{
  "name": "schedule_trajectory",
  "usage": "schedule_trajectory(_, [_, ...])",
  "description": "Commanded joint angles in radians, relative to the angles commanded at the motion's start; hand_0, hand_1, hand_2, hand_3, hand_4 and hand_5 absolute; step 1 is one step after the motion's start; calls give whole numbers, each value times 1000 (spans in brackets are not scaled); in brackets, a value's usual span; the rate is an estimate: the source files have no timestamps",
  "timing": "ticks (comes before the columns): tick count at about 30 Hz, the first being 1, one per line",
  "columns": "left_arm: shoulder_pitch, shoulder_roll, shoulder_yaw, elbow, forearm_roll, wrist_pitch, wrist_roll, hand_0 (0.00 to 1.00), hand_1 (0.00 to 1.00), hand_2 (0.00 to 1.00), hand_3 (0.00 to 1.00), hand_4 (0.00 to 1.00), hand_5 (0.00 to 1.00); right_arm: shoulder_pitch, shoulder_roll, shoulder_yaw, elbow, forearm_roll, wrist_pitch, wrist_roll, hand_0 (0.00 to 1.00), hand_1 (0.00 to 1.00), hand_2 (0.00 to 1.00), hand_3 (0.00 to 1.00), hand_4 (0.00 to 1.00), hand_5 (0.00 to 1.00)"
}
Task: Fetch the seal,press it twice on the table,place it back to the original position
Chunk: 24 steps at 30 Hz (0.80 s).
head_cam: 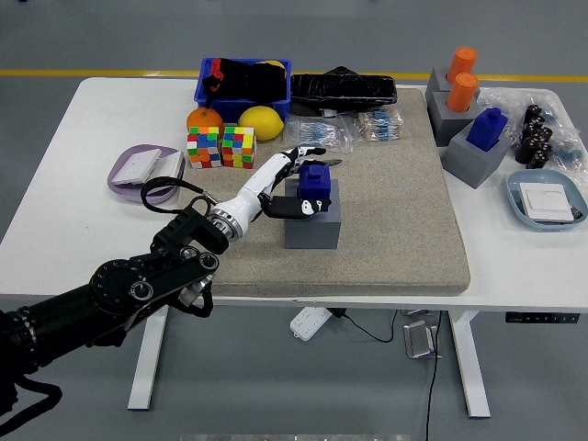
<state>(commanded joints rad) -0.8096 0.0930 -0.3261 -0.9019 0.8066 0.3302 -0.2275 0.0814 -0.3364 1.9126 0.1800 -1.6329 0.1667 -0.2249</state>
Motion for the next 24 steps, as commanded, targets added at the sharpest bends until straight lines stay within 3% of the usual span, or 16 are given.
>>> schedule_trajectory(2, [-3, 0, 6, 3, 4, -2, 4, 902, 781, 766, 864, 728, 2, 0, 0, -2, 0, 2, 0, 0, 883, 744, 730, 747, 837, 517])
schedule_trajectory(24, [-23, 20, 10, 13, 47, -48, 65, 913, 813, 791, 830, 747, 2, -1, -3, 4, 0, 3, 1, 1, 883, 745, 730, 748, 839, 518])
